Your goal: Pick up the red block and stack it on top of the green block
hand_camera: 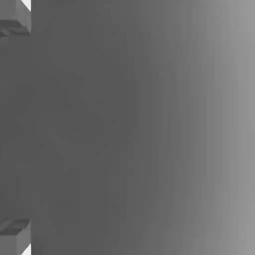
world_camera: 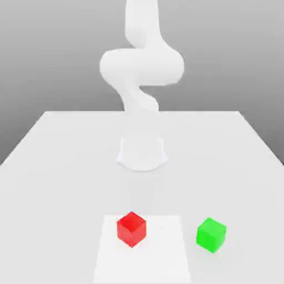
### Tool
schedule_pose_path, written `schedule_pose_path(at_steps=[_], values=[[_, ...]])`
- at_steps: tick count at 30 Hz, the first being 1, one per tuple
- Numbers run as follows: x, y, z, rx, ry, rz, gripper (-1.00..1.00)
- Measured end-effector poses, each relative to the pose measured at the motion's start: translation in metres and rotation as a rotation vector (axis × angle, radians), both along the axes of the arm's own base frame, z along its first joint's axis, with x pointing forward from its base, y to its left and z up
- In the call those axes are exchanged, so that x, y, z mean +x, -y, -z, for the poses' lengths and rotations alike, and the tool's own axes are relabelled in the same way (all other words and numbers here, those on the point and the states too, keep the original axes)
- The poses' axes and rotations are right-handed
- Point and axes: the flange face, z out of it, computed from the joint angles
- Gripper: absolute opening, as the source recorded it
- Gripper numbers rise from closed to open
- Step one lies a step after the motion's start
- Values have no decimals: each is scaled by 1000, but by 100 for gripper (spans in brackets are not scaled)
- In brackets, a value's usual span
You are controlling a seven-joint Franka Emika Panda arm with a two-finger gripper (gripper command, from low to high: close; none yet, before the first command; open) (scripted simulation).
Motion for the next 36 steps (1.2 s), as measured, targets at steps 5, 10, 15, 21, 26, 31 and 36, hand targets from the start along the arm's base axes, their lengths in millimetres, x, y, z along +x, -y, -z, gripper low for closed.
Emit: schedule_pose_path(at_steps=[5, 10, 15, 21, 26, 31, 36], values=[[50, 7, 124, 92, -188, 148, 0], [63, 15, 249, 165, -370, 310, 0], [39, 21, 367, 219, -547, 485, 0], [1, 23, 467, 247, -683, 631, 0], [-1, 23, 514, 248, -688, 634, -100], [-1, 23, 514, 248, -686, 634, -100], [0, 23, 491, 247, -687, 635, -100]])
